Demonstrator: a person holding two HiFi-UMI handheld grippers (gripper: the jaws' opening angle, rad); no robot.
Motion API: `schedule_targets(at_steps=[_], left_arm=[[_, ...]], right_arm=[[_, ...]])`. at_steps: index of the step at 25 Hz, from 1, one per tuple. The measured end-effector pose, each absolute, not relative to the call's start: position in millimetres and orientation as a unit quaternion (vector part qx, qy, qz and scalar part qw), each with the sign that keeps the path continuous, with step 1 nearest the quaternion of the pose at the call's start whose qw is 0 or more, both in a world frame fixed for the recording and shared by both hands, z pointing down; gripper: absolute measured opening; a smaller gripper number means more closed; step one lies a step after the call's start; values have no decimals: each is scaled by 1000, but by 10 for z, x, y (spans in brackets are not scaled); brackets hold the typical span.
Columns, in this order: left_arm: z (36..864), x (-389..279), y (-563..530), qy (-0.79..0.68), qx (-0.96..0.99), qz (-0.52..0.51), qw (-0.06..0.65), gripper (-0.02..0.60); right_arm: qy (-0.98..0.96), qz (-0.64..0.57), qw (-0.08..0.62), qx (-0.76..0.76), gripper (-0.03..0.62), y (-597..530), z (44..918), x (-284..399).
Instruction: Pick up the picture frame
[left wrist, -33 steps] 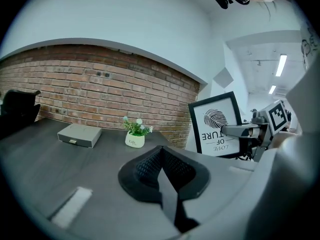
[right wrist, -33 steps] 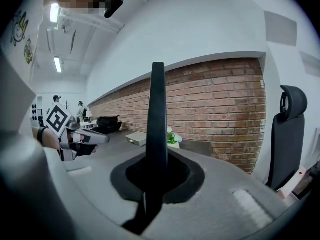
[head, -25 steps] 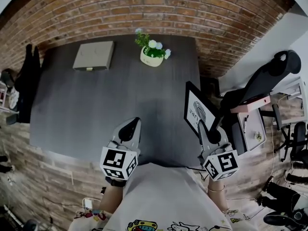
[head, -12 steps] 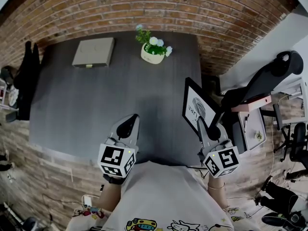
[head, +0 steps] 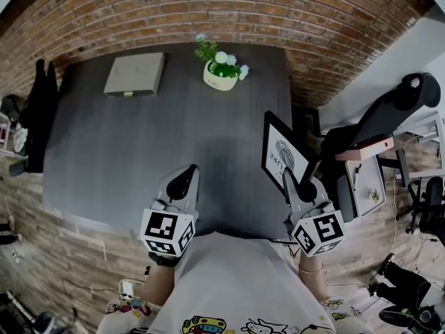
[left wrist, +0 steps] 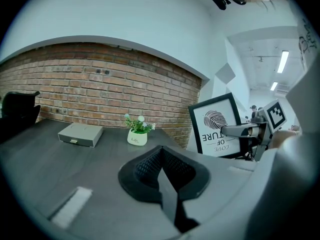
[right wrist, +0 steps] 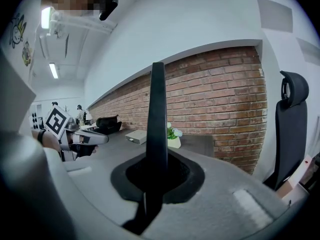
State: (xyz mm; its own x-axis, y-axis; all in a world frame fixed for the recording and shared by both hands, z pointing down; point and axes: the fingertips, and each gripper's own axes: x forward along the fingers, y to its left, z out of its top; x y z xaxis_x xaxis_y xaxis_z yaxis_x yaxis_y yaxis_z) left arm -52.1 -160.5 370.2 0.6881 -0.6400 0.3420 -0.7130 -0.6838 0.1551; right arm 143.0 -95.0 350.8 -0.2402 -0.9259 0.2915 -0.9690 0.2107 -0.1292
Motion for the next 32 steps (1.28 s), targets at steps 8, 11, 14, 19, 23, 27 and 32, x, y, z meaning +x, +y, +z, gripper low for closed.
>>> schedule_targets(at_steps=[8, 11, 14, 19, 23, 27, 32], left_arm=[[3711, -511, -1613, -377, 906, 133, 139, 14], [3721, -508, -1614, -376, 907, 138, 132, 14], [3728, -521, -1620, -372, 908, 146, 122, 14], [3715, -531, -1613, -372, 909, 135, 131, 14], [3706, -539, -1617, -373, 909, 130, 129, 14], [3718, -523, -1609, -364, 913, 138, 123, 14], [3746, -527, -1602, -357, 915, 147, 118, 14]], right_arm=[[-774, 151, 75, 610, 12, -937, 3541, 1467], [-775, 150, 77, 608, 12, -944, 3543, 1461], [-777, 151, 76, 606, 12, -967, 3545, 1449], [-778, 154, 78, 604, 12, -971, 3565, 1470], [-777, 156, 75, 605, 12, -956, 3577, 1487], [-776, 159, 76, 606, 12, -943, 3589, 1499], [-775, 160, 77, 607, 12, -938, 3597, 1503]])
